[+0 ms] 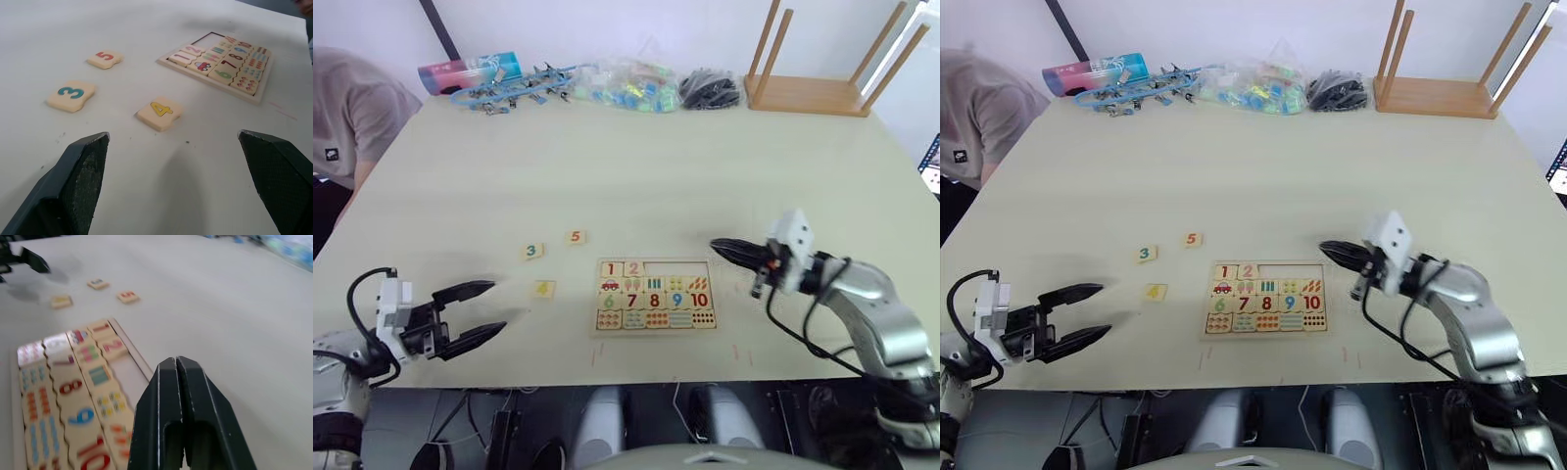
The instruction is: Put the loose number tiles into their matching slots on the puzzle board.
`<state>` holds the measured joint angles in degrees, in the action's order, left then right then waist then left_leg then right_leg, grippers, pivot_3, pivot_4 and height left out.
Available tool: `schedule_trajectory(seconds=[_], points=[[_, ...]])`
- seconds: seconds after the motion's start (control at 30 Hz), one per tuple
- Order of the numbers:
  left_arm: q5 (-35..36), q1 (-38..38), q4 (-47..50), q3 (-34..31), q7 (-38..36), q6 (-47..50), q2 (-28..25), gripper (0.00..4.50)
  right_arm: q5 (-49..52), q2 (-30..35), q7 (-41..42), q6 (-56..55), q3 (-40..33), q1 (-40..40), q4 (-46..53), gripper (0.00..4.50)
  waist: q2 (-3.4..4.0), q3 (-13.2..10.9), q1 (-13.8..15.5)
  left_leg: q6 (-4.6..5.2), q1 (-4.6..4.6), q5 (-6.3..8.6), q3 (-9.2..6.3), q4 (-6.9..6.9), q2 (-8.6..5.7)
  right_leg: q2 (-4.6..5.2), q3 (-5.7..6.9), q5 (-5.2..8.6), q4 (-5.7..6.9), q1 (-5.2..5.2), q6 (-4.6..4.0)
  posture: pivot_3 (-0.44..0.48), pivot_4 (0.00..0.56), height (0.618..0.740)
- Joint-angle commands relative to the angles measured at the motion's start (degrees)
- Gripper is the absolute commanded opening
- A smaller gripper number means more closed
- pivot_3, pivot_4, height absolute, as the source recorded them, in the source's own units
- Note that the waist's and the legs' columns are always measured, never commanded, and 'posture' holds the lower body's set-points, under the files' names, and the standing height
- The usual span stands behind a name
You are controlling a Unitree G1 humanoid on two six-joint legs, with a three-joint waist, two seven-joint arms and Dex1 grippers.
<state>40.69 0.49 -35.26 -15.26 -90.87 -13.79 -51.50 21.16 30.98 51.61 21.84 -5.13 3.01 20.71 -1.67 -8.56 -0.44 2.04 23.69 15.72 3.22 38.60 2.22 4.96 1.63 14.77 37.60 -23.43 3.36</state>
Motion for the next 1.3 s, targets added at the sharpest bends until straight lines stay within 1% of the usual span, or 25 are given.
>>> schedule_trajectory(seconds=[0.03, 0.13, 0.17, 0.2, 0.23, 0.37, 0.5, 0.53, 0.6, 0.73, 1.3], points=[[-1.8, -0.8, -0.9, -1.7, -1.3, 0.5, 0.6, 4.5, 3.8, 0.8, 0.5, -3.4, -6.4, -4.8, 2.9, 1.7, 0.02, 0.0, 0.0, 0.0, -0.01, 0.0, 0.0, 0.03, -0.01, 0.0, 0.0, 0.0, 0.03, 0.01, 0.0, 0.0, 0.15, 0.737], [-3.8, -1.7, -1.7, -1.8, -0.6, 0.6, 1.2, 4.5, 6.3, 1.2, 3.2, -7.2, -11.6, -11.3, 1.8, 3.32, 0.01, 0.0, -0.1, 0.01, -0.13, 0.0, -0.04, 0.04, 0.01, -0.06, -0.01, 0.0, 0.07, 0.1, -0.01, 0.0, 0.15, 0.737], [-4.5, -2.1, -2.1, -1.9, -0.4, 0.3, 1.3, 4.5, 7.4, 1.0, 3.8, -8.2, -13.3, -13.1, 1.4, 3.78, 0.01, 0.0, -0.1, 0.01, -0.16, 0.0, -0.06, 0.04, 0.02, -0.08, -0.01, 0.0, 0.07, 0.13, -0.01, 0.0, 0.15, 0.737], [-5.2, -2.6, -2.5, -1.9, 0.1, 0.1, 1.4, 4.5, 7.8, 1.2, 5.4, -10.2, -15.1, -15.5, 0.7, 4.21, 0.01, 0.0, -0.1, 0.01, -0.17, 0.0, -0.07, 0.04, 0.01, -0.08, 0.0, 0.0, 0.06, 0.15, -0.01, 0.0, 0.15, 0.737], [-5.8, -2.9, -2.9, -2.0, 0.3, 0.0, 1.5, 4.5, 8.1, 1.4, 6.4, -11.7, -16.2, -17.1, 0.2, 4.4, 0.01, 0.0, 0.0, 0.01, -0.17, 0.01, -0.1, 0.04, 0.02, -0.09, 0.01, 0.0, 0.04, 0.18, -0.01, 0.0, 0.15, 0.737], [-7.5, -4.0, -4.2, -2.3, 0.2, 0.3, 1.4, 4.5, 8.9, 1.5, 9.5, -17.1, -20.6, -23.1, -2.6, 4.4, 0.01, 0.0, 0.0, 0.02, -0.22, 0.01, -0.1, 0.04, 0.02, -0.07, -0.01, 0.0, 0.04, 0.22, -0.01, 0.0, 0.15, 0.737], [-8.5, -4.9, -5.1, -3.0, 0.2, 0.0, 1.6, 4.5, 9.3, 1.0, 11.0, -21.3, -22.7, -25.9, -6.0, 4.4, 0.02, 0.0, -0.1, 0.02, -0.44, 0.01, -0.07, 0.02, 0.03, -0.06, -0.04, 0.01, 0.04, 0.4, -0.01, 0.0, 0.15, 0.737], [-8.6, -5.1, -5.3, -3.2, 0.4, -0.2, 1.8, 4.5, 9.2, 0.9, 11.4, -22.5, -23.0, -26.4, -6.9, 4.4, 0.02, 0.0, -0.1, 0.02, -0.62, 0.01, -0.04, -0.03, 0.04, -0.07, -0.06, 0.02, 0.03, 0.55, -0.02, 0.0, 0.15, 0.737], [-8.9, -5.4, -5.7, -3.6, 0.4, -0.4, 1.9, 4.5, 9.6, 0.2, 11.9, -24.7, -23.6, -26.8, -8.7, 4.4, 0.03, 0.0, -0.1, 0.02, -0.88, 0.02, -0.01, -0.15, 0.09, -0.06, -0.08, 0.03, -0.05, 0.78, -0.03, 0.0, 0.15, 0.737], [-9.7, -5.3, -5.9, -4.0, -0.3, -0.7, 2.1, 4.5, 10.2, -0.4, 13.8, -28.3, -23.5, -27.5, -12.3, 4.4, 0.06, 0.0, -0.1, 0.02, -0.89, 0.02, 0.01, -0.15, 0.13, -0.03, -0.09, 0.03, -0.05, 0.78, -0.03, 0.0, 0.15, 0.737], [-10.3, -7.2, -8.1, -4.2, -1.5, -2.0, 3.7, 4.5, 12.2, 0.2, 17.3, -31.6, -22.5, -25.3, -16.1, 4.4, 0.08, 0.0, -0.1, 0.02, -0.89, 0.02, 0.0, -0.14, 0.13, 0.0, -0.1, 0.02, -0.03, 0.8, -0.03, 0.0, 0.15, 0.737]])
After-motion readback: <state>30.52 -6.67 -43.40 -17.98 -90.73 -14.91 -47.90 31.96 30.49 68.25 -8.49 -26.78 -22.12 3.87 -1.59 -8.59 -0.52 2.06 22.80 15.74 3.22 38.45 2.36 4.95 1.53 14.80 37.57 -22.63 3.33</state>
